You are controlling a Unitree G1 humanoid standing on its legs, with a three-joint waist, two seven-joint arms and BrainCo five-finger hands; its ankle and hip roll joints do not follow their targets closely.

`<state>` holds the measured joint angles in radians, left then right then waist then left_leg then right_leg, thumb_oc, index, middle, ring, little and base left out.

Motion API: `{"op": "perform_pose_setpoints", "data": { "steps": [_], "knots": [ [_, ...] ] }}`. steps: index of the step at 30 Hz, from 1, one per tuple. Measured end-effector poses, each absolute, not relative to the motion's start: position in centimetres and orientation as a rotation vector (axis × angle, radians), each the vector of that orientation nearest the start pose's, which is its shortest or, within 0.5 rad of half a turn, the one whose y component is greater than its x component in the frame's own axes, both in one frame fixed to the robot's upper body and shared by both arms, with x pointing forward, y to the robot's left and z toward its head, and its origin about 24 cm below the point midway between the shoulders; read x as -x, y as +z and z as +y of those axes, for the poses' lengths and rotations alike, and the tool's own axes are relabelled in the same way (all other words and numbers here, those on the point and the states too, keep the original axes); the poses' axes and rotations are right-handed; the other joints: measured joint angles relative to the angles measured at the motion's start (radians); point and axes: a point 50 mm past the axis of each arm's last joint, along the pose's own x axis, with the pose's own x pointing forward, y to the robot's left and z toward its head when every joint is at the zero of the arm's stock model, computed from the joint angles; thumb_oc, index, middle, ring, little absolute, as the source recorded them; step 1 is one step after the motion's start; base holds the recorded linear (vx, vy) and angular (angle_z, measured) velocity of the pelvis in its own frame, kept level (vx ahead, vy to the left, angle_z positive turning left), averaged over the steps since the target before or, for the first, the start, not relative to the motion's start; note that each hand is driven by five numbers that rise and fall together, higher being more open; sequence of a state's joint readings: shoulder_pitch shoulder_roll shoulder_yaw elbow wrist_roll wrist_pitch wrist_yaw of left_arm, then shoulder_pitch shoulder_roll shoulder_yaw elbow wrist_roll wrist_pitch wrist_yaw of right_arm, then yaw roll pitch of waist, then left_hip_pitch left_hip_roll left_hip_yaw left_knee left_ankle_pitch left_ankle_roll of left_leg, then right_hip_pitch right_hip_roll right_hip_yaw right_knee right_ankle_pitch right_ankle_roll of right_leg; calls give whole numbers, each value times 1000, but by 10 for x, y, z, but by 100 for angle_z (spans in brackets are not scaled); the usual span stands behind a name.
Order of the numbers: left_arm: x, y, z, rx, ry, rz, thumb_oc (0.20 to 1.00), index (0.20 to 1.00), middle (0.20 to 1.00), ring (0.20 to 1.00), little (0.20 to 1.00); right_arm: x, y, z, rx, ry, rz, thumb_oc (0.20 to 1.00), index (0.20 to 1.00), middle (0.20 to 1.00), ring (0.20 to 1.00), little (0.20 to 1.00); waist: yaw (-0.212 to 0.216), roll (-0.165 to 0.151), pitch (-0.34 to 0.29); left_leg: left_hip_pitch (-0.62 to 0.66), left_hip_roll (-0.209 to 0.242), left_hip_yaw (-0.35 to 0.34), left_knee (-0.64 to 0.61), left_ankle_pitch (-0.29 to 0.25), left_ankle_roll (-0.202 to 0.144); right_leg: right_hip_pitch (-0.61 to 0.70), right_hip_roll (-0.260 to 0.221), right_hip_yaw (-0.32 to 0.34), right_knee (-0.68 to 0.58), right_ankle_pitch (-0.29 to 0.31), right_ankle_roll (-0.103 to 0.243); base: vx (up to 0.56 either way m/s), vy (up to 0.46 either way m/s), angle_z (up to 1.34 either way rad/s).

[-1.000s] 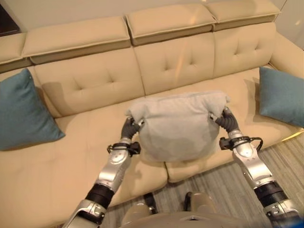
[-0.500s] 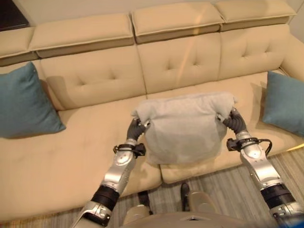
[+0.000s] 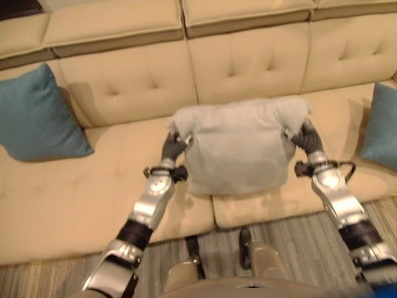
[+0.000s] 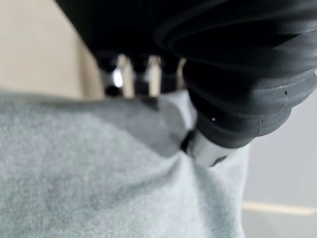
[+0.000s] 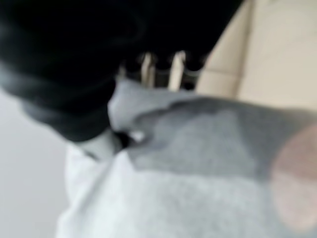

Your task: Pick up all the scattered cushions and arrange them neatly on the sofa.

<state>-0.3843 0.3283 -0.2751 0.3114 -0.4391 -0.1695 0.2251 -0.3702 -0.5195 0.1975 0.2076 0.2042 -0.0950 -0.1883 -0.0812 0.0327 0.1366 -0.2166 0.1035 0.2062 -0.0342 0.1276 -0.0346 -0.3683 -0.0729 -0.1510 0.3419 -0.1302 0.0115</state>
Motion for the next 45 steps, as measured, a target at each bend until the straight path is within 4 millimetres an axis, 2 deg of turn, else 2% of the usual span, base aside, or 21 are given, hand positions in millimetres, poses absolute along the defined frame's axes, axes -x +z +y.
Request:
{"op": "perform_pose_setpoints", "data": {
  "steps": [1,2,3,7,10,17,20,21,25,35,38,45],
  "knots": [
    [-331,99,157,14,-15,-184,200,200,200,200,200,-332,133,-202,374,-21,-263,200,200,200,200,200,11,3,2,-21,-1,-3,10,1,0,-22,0,0,16,-4,3,-51,-3,4],
    [-337,111,156,-3,-21,-216,200,200,200,200,200,-338,144,-205,396,-29,-287,200,200,200,200,200,14,7,5,-36,-1,-3,8,4,-3,-41,-3,0,21,-7,7,-54,-14,8],
    [-344,130,155,-13,-20,-289,200,200,200,200,200,-345,164,-206,398,-51,-342,200,200,200,200,200,25,17,16,-57,-2,-9,3,17,-6,-60,-6,-5,24,-3,4,-48,-27,9],
    [-354,162,151,-27,-19,-388,200,200,200,200,200,-356,191,-206,392,-96,-409,200,200,200,200,200,35,20,19,-100,-3,-26,5,29,-9,-107,-10,-19,50,-4,-2,-38,-30,12],
    [-367,191,150,-72,9,-458,200,200,200,200,200,-370,227,-203,442,-129,-480,200,200,200,200,200,42,26,61,-123,-3,-39,4,40,-11,-129,-13,-29,60,-5,-3,-21,-41,10],
    [-378,225,148,-147,19,-533,200,200,200,200,200,-378,266,-206,458,-175,-551,200,200,200,200,200,48,38,106,-177,-4,-78,1,55,-11,-161,-16,-61,60,-4,-4,-31,-43,16],
    [-382,252,152,-183,43,-596,200,200,200,200,200,-382,285,-203,474,-189,-585,200,200,200,200,200,59,39,107,-234,-4,-83,0,68,-15,-222,-16,-64,71,-4,-4,-13,-42,8],
    [-384,261,152,-187,53,-612,200,200,200,200,200,-382,288,-203,484,-189,-597,200,200,200,200,200,66,39,107,-255,-4,-89,0,73,-14,-243,-21,-67,80,-4,-5,6,-15,12],
    [-387,268,167,-239,94,-618,200,200,200,200,200,-386,287,-195,510,-154,-588,200,200,200,200,200,69,39,107,-284,-4,-98,0,75,-12,-269,-20,-67,86,-5,-4,15,-2,8],
    [-392,259,172,-263,115,-573,200,200,200,200,200,-390,279,-186,488,-137,-573,200,200,200,200,200,59,19,122,-345,-20,-94,3,79,-8,-345,-29,-46,106,-5,-4,-23,-7,0],
    [-392,270,173,-261,124,-603,200,200,200,200,200,-390,290,-183,477,-145,-606,200,200,200,200,200,59,18,122,-389,-25,-90,2,89,-6,-397,-33,-38,121,-4,-4,-41,-23,0],
    [-391,286,178,-274,142,-644,200,200,200,200,200,-390,302,-179,467,-149,-639,200,200,200,200,200,44,9,122,-420,-24,-85,6,91,-5,-432,-32,-28,129,-4,-3,-12,-12,-2]
  ]
}}
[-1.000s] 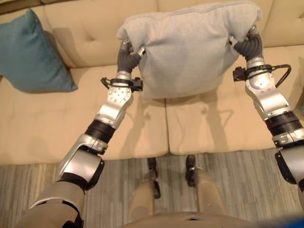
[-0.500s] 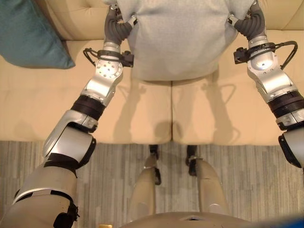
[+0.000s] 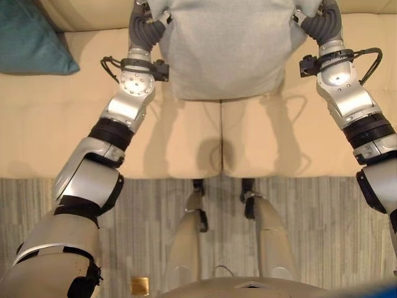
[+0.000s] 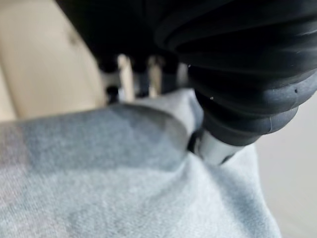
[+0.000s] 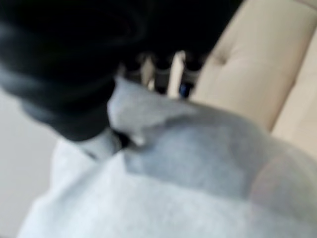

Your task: Pick up all the scattered cushions and arrange them neatly on the sofa.

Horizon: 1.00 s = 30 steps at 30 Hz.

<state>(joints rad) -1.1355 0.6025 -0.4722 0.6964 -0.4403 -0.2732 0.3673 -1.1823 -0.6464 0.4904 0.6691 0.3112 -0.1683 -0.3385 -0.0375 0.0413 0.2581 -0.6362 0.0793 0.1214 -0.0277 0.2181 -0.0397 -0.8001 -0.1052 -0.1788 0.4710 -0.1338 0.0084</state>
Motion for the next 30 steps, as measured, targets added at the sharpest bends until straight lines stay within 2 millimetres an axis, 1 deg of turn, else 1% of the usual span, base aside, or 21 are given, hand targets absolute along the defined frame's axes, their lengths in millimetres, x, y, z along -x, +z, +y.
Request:
{"op": "perform_pose_setpoints", "data": {
  "steps": [4,5,11,20,27,30],
  "knots": [
    [-390,293,180,-283,143,-660,200,200,200,200,200,-391,309,-178,488,-156,-647,200,200,200,200,200,-2,0,0,-9,0,0,1,1,0,-8,0,0,0,1,0,0,0,0],
    [-390,296,181,-286,144,-666,200,200,200,200,200,-391,314,-179,501,-160,-659,200,200,200,200,200,-1,-1,0,-11,0,0,1,1,0,-10,-1,0,0,1,0,0,0,0],
    [-389,301,184,-295,152,-679,200,200,200,200,200,-389,322,-179,545,-157,-675,200,200,200,200,200,0,-1,0,-9,-1,1,0,1,1,-9,-4,1,-2,4,3,0,0,0],
    [-389,300,183,-301,150,-674,200,200,200,200,200,-390,321,-179,545,-163,-660,200,200,200,200,200,1,-8,4,41,0,2,-4,2,2,44,-3,0,-11,4,3,0,0,0],
    [-389,299,182,-305,153,-672,200,200,200,200,200,-390,321,-180,544,-172,-659,200,200,200,200,200,1,-8,4,35,4,1,-4,5,-2,39,1,0,-9,4,3,0,0,0],
    [-389,298,181,-309,151,-671,200,200,200,200,200,-390,322,-180,542,-174,-660,200,200,200,200,200,5,-8,4,15,4,0,-4,7,-6,16,1,-1,-3,4,3,0,0,0]
  ]
}}
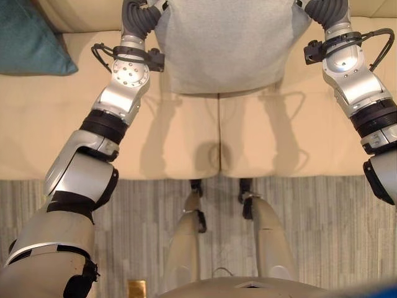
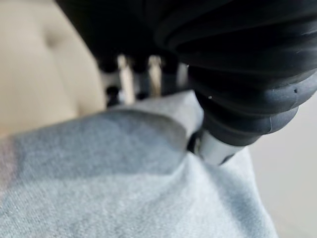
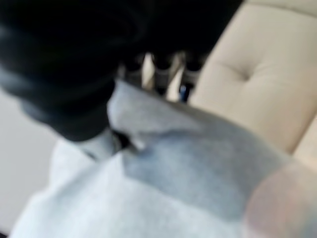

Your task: Pick up all the scattered cushions and arrange them neatly on the sofa.

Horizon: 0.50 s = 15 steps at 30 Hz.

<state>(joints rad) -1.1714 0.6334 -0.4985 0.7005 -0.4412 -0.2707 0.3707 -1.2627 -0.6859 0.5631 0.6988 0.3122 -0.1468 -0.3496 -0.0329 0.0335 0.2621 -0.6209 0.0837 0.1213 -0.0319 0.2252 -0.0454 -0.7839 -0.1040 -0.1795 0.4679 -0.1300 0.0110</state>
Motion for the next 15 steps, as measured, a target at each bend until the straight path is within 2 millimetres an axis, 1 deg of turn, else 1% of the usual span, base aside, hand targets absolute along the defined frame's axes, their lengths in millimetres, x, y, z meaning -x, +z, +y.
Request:
{"op": "perform_pose_setpoints", "data": {
  "steps": [4,7,8,9,10,11,12,14,15],
  "knots": [
    [-390,297,181,-312,151,-668,200,200,200,200,200,-390,322,-180,540,-179,-661,200,200,200,200,200,4,0,0,-12,-1,-1,0,1,1,-12,0,0,1,0,0,0,0,0],
    [-394,299,183,-349,164,-648,200,200,200,200,200,-393,319,-180,535,-184,-651,200,200,200,200,200,8,0,0,-18,-1,-1,4,1,1,-17,0,0,2,0,0,-11,-10,0],
    [-395,303,181,-360,164,-654,200,200,200,200,200,-394,322,-181,536,-192,-653,200,200,200,200,200,12,0,0,-27,-1,-2,5,1,1,-25,1,0,3,0,0,-28,-32,0],
    [-395,314,180,-365,167,-675,200,200,200,200,200,-393,332,-181,536,-206,-671,200,200,200,200,200,17,0,0,-46,-1,-3,6,4,2,-47,0,0,8,1,-1,-31,-34,0],
    [-395,318,179,-368,170,-680,200,200,200,200,200,-394,335,-181,546,-210,-675,200,200,200,200,200,16,0,0,-53,0,-5,7,5,2,-54,2,0,10,1,-1,-31,-33,2],
    [-396,321,180,-377,175,-681,511,511,511,511,511,-395,338,-180,567,-214,-672,319,319,319,319,319,14,0,0,-61,-1,-8,11,6,2,-60,2,0,14,1,-2,-17,-21,4],
    [-397,325,180,-389,181,-680,1000,1000,1000,1000,1000,-395,342,-181,586,-223,-672,1000,1000,1000,1000,1000,15,0,0,-66,-1,-12,12,6,1,-68,0,0,19,1,-1,0,0,0],
    [-398,330,183,-397,200,-678,1000,1000,1000,1000,1000,-397,347,-184,619,-244,-661,1000,1000,1000,1000,1000,15,0,0,-77,0,-15,16,7,1,-78,-2,-1,23,1,-2,-12,-11,2],
    [-401,339,187,-462,235,-663,1000,1000,1000,1000,1000,-400,355,-192,729,-288,-625,1000,1000,1000,1000,1000,12,0,0,-91,1,-20,19,12,-1,-89,-1,-6,25,3,-4,-18,-15,5]
  ]
}}
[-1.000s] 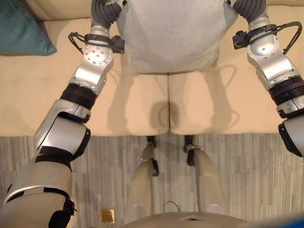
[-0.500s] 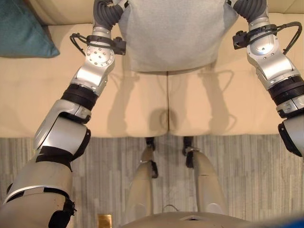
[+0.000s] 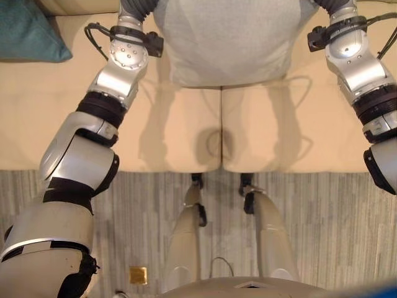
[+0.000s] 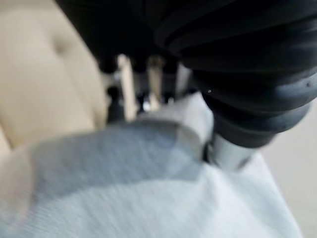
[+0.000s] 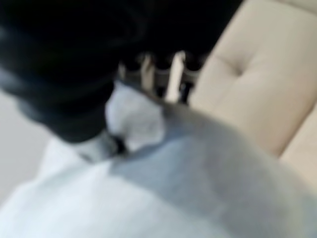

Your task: Pick up all the scattered cushions and arrange them neatly on the sofa.

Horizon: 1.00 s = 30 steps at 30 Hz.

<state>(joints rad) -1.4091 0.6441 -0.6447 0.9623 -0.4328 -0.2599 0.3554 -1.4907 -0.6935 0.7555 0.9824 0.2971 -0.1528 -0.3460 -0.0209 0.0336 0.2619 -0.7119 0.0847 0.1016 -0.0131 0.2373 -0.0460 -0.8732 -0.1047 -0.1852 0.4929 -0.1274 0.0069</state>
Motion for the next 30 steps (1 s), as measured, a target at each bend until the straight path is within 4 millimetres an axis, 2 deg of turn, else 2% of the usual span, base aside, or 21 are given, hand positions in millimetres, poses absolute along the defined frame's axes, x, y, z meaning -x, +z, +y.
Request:
{"op": "perform_pose_setpoints", "data": {
  "steps": [4,7,9,11,12,14,15,18,20,23,25,26,27,29,30],
  "knots": [
    [-400,345,188,-498,247,-670,1000,1000,1000,1000,1000,-397,361,-204,758,-324,-614,1000,1000,1000,1000,1000,3,0,0,-5,0,-2,0,1,-1,-4,-1,-2,2,1,-1,-2,-2,1],
    [-396,350,205,-521,284,-669,1000,1000,1000,1000,1000,-394,363,-219,772,-368,-596,1000,1000,1000,1000,1000,-2,0,0,-4,-1,-1,-1,1,-1,-4,-3,-1,2,2,-2,0,0,0],
    [-393,353,214,-533,306,-668,1000,1000,1000,1000,1000,-393,365,-222,769,-376,-593,1000,1000,1000,1000,1000,-6,-1,0,-3,-1,-1,-1,1,-1,-4,-3,-1,2,3,-5,0,0,0],
    [-389,355,237,-547,358,-643,1000,1000,1000,1000,1000,-391,366,-228,774,-388,-587,1000,1000,1000,1000,1000,-13,-1,0,1,0,2,-1,2,-1,-3,-4,1,2,6,-7,3,11,-3],
    [-385,355,258,-565,420,-611,1000,1000,1000,1000,1000,-389,367,-237,769,-409,-578,1000,1000,1000,1000,1000,-17,-1,0,5,0,5,-2,2,-1,-2,-5,2,2,10,-4,9,33,-8],
    [-379,354,281,-565,482,-578,1000,1000,1000,1000,1000,-385,368,-252,779,-451,-556,1000,1000,1000,1000,1000,-18,-2,0,19,1,11,-3,2,-1,9,-5,7,0,11,-3,8,29,-7],
    [-376,347,292,-564,505,-554,1000,1000,1000,1000,1000,-383,363,-262,776,-472,-536,1000,1000,1000,1000,1000,-20,-2,0,36,1,16,-5,1,-1,27,-5,8,-5,11,-3,4,6,-4],
    [-375,331,300,-552,506,-520,1000,1000,1000,1000,1000,-380,349,-281,764,-502,-491,1000,1000,1000,1000,1000,-19,-3,-1,75,2,20,-7,1,-1,71,-2,8,-16,11,-3,0,0,0],
    [-371,319,297,-517,464,-549,1000,1000,1000,1000,1000,-372,338,-297,723,-522,-487,1000,1000,1000,1000,1000,-16,-4,-2,97,2,21,-15,1,-1,91,0,7,-19,10,-2,33,0,-1],
    [-364,304,286,-491,389,-585,1000,1000,1000,1000,1000,-364,323,-302,696,-502,-500,1000,1000,1000,1000,1000,-16,-4,-2,114,5,25,-24,-1,1,106,-1,8,-22,10,-1,48,0,0],
    [-353,278,277,-469,296,-598,1000,1000,1000,1000,1000,-356,295,-303,679,-450,-487,1000,1000,1000,1000,1000,-18,-4,-2,144,3,27,-30,-6,3,136,-2,8,-27,9,0,100,-17,-2],
    [-334,246,278,-432,244,-580,1000,1000,1000,1000,1000,-341,260,-301,674,-380,-465,1000,1000,1000,1000,1000,-17,-4,-2,199,3,31,-45,-11,2,189,0,8,-41,4,4,151,-11,-3],
    [-328,230,280,-420,232,-550,1000,1000,1000,1000,1000,-333,242,-303,683,-352,-435,1000,1000,1000,1000,1000,-19,-4,-2,226,3,30,-48,-15,1,217,0,8,-44,0,8,101,-5,0],
    [-310,181,290,-323,257,-443,1000,1000,1000,1000,1000,-314,194,-308,687,-307,-327,1000,1000,1000,1000,1000,-18,-4,-2,316,2,30,-56,-38,3,318,0,6,-68,-13,10,93,-3,4],
    [-304,153,291,-292,260,-357,1000,1000,1000,1000,1000,-308,172,-312,693,-290,-253,1000,1000,1000,1000,1000,-21,-7,-11,349,0,31,-50,-60,3,356,0,9,-72,-27,24,110,5,6]
  ]
}}
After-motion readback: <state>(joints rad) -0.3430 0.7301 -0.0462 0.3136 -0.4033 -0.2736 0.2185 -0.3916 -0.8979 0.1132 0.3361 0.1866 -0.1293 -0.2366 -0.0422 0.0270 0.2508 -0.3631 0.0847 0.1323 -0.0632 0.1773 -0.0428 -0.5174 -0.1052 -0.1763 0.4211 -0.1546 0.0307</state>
